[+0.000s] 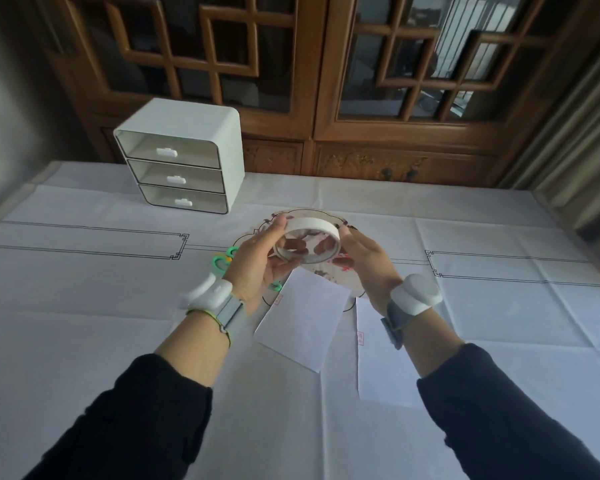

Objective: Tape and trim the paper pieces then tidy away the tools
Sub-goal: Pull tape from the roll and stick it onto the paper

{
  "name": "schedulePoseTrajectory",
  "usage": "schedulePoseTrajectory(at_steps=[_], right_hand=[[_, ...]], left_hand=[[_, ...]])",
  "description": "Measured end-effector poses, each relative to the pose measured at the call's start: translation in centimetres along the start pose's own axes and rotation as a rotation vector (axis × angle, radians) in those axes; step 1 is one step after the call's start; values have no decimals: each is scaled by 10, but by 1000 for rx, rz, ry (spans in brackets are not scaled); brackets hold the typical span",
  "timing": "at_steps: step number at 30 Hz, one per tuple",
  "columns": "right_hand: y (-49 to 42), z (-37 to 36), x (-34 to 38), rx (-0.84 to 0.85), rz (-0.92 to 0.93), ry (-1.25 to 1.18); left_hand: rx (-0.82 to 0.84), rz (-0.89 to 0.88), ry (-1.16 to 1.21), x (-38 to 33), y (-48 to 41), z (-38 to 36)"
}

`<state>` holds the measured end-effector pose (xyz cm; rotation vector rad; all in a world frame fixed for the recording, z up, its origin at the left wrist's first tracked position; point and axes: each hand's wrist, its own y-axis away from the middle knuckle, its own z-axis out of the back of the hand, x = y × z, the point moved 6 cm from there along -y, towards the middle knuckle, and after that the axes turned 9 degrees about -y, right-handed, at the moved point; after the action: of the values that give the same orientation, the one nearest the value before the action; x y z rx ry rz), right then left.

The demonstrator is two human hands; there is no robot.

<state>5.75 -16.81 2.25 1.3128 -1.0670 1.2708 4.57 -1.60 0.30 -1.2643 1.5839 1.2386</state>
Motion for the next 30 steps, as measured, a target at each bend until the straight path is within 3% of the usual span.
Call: schedulePoseTrajectory(at_steps=[4, 9, 13, 27, 30], right_hand=[[1, 3, 0, 5, 21, 23], [7, 6, 1, 26, 58, 144], [19, 2, 7, 59, 110, 149], [53, 25, 5, 28, 66, -152], [57, 25, 7, 58, 65, -207]], left_hand=[[18, 35, 10, 4, 8, -8], [-93, -149, -583, -13, 20, -21], [-87, -232, -712, -14, 33, -37], [-83, -113, -38, -3, 72, -52], [-34, -102, 4, 0, 78, -56]])
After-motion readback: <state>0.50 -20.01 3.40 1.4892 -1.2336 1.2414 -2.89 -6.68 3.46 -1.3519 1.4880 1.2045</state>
